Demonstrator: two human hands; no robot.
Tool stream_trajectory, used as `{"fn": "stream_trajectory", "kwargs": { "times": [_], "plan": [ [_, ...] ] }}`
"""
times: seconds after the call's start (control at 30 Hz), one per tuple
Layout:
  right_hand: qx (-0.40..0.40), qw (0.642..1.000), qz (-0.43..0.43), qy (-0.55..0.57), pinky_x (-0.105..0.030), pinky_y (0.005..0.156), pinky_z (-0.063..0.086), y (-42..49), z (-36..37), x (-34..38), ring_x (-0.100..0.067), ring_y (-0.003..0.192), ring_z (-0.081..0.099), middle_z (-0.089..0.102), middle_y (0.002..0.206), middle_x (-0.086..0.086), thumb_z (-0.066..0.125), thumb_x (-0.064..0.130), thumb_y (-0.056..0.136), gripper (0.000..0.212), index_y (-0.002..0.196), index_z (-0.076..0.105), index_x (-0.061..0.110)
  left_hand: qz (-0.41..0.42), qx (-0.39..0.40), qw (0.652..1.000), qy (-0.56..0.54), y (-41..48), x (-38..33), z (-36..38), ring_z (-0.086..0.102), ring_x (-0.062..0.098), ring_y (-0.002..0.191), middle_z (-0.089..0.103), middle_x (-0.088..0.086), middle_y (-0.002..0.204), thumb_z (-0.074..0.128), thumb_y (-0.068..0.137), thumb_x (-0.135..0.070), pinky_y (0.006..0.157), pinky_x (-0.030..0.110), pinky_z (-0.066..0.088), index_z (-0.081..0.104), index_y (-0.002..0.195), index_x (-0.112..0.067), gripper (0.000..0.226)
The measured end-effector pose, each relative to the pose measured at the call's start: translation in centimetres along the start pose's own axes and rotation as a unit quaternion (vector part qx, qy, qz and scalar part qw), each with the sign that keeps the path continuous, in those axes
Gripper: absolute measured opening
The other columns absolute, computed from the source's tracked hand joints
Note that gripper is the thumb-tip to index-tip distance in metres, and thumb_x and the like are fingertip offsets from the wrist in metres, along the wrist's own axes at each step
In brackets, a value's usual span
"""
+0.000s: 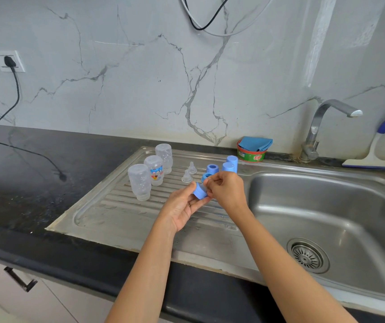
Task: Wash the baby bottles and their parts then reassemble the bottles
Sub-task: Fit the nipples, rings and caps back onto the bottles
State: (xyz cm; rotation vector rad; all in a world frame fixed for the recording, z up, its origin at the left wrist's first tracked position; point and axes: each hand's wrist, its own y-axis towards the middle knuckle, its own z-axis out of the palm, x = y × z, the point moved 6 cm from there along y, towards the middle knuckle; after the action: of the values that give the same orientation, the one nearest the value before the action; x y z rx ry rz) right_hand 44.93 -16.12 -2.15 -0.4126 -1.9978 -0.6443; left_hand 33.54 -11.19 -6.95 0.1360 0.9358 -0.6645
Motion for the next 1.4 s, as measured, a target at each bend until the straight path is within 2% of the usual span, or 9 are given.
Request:
{"fn": "stream_trajectory", "kwargs": {
  "times": [0.13,0.3,0.4,0.57,0.7,0.83,0.97,1.2,1.4],
  "plan": [
    [0.064,0.997,0.023,0.037,-0.022,0.069,0.056,0.6,0.0,0.1,-0.013,0.064,0.063,0.069,0.075,-0.009,0.066,0.007,0.086,0.008,0.088,0.071,0.002,0.0,0.014,1.0,-0.003,-0.3,-0.1,0.0,0.068,0.029,0.103,0.068,0.024,0.111,0.042,0.103,-0.015,0.082,0.034,0.058,0.058,0.113,0.009,0.031],
    [0.201,0.979,0.038,0.008,-0.028,0.085,0.054,1.2,0.1,0.1,-0.015,0.093,0.066,0.067,0.101,-0.001,0.082,0.015,0.073,0.041,0.11,0.065,0.015,0.007,0.023,1.0,0.002,-0.1,-0.4,-0.2,0.063,0.029,0.112,0.065,0.023,0.118,0.036,0.105,-0.015,0.089,0.036,0.056,0.055,0.122,0.007,0.034],
    [0.189,0.982,-0.006,-0.011,-0.021,0.08,0.053,0.7,0.5,0.2,-0.006,0.086,0.064,0.068,0.088,0.007,0.078,0.012,0.076,0.024,0.098,0.069,0.012,0.002,0.019,0.999,0.045,0.2,-0.3,-0.4,0.065,0.026,0.109,0.066,0.019,0.118,0.038,0.104,-0.014,0.089,0.035,0.055,0.056,0.124,0.003,0.032],
    [0.175,0.982,0.018,0.072,-0.026,0.072,0.059,0.7,0.8,0.0,-0.015,0.081,0.067,0.068,0.086,-0.006,0.07,0.01,0.086,0.011,0.095,0.068,0.004,-0.002,0.025,0.998,0.054,0.4,0.0,-0.7,0.064,0.028,0.11,0.067,0.017,0.118,0.036,0.105,-0.017,0.094,0.036,0.053,0.057,0.123,-0.002,0.031],
    [0.121,0.993,-0.013,-0.015,-0.031,0.078,0.058,1.0,0.6,-0.4,-0.021,0.087,0.066,0.068,0.088,-0.008,0.066,0.013,0.088,0.011,0.094,0.068,0.004,0.024,-0.032,0.995,0.095,1.0,-0.1,-1.8,0.063,0.026,0.112,0.066,0.016,0.117,0.041,0.103,-0.016,0.096,0.033,0.05,0.057,0.121,-0.003,0.027],
    [0.155,0.976,-0.052,-0.142,-0.026,0.08,0.051,0.8,1.5,-1.0,-0.017,0.087,0.062,0.066,0.091,-0.003,0.065,0.009,0.085,0.009,0.094,0.068,0.008,0.098,-0.17,0.961,0.194,2.2,-1.3,-4.7,0.062,0.018,0.105,0.063,0.006,0.109,0.05,0.098,-0.011,0.09,0.026,0.049,0.056,0.113,-0.011,0.016],
    [0.208,0.949,-0.048,-0.234,-0.024,0.084,0.05,0.5,2.7,-1.6,-0.015,0.095,0.059,0.067,0.101,-0.005,0.064,0.012,0.086,0.016,0.102,0.068,0.009,0.103,-0.229,0.915,0.317,3.2,-2.4,-6.0,0.059,0.021,0.106,0.062,0.005,0.112,0.05,0.092,-0.01,0.098,0.039,0.049,0.058,0.117,-0.012,0.026],
    [0.217,0.942,-0.049,-0.251,-0.026,0.091,0.05,2.1,1.4,0.6,-0.016,0.101,0.062,0.067,0.107,-0.004,0.058,0.0,0.083,0.032,0.111,0.068,0.012,0.1,-0.214,0.84,0.489,4.7,-3.8,-4.7,0.056,0.023,0.107,0.056,0.009,0.124,0.056,0.09,-0.01,0.082,0.027,0.043,0.049,0.133,-0.008,0.044],
    [0.157,0.933,-0.076,-0.316,-0.031,0.09,0.051,7.9,0.6,1.3,-0.02,0.105,0.061,0.067,0.112,-0.007,0.054,-0.002,0.086,0.031,0.112,0.067,0.01,0.097,-0.186,0.791,0.575,7.6,-4.4,-3.6,0.052,0.022,0.101,0.053,0.01,0.112,0.059,0.092,-0.024,0.081,0.029,0.039,0.052,0.124,-0.01,0.036]
  ]
}}
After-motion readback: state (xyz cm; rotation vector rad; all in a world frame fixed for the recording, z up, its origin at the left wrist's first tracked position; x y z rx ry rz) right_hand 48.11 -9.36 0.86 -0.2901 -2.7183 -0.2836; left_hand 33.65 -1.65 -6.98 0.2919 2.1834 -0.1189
